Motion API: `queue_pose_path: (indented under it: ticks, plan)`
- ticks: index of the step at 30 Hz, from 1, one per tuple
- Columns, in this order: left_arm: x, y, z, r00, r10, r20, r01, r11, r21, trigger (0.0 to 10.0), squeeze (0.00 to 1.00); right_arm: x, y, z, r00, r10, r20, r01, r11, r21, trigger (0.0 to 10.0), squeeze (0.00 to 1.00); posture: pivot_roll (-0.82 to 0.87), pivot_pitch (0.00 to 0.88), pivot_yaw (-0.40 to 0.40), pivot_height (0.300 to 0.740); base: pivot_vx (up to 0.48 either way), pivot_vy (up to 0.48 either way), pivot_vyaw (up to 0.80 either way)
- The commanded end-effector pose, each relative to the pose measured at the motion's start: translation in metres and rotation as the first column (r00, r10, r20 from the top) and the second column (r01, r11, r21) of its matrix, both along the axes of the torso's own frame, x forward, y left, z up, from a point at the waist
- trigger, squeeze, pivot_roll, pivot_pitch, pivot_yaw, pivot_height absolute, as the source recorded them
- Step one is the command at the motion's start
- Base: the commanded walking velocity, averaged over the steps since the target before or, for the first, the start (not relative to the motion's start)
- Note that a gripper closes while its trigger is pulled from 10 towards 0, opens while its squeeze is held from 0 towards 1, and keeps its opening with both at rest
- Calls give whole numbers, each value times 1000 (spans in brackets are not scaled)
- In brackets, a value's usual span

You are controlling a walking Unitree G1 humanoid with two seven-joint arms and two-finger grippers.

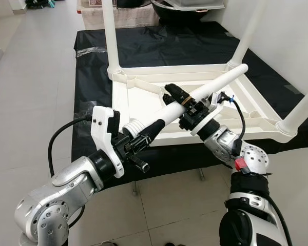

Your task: Building children table

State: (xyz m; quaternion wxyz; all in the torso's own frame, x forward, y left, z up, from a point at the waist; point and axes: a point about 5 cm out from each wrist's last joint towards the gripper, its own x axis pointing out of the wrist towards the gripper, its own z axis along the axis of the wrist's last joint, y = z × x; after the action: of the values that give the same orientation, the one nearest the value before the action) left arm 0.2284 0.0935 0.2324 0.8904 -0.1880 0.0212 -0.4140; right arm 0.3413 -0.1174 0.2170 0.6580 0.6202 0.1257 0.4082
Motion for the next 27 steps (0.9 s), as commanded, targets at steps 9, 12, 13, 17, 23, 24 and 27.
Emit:
queue_pose_path:
  ticks: [9,12,13,17,23,24,27]
  plan:
    - [-1,-4,-13,999,-12,-52,15,998,63,10000,1000,4,5,17,999,2,54,-2,1000,-13,0,0,84,103,-67,740,0,0,0]
    - [1,0,-14,998,14,-58,-10,998,63,10000,0,9,1,23,997,-27,67,28,1000,-7,0,0,83,104,-67,740,0,0,0]
    - [1,0,-14,998,14,-58,-10,998,63,10000,0,9,1,23,997,-27,67,28,1000,-7,0,0,83,104,-67,740,0,0,0]
    - [-2,7,-24,994,41,-101,-30,994,101,10000,0,21,-11,42,988,-100,120,100,995,6,0,0,85,114,-74,740,0,0,0]
    - [-6,13,-33,988,66,-137,-52,993,104,10000,0,28,-22,54,975,-168,148,167,986,18,0,0,86,116,-73,740,0,0,0]
    - [-7,14,-35,987,72,-143,-56,992,113,10000,0,34,-28,58,965,-222,139,222,975,16,0,0,91,118,-76,740,0,0,0]
    - [-9,15,-37,986,79,-149,-61,991,122,10000,0,41,-36,62,950,-285,129,286,958,11,0,0,91,118,-76,740,0,0,0]
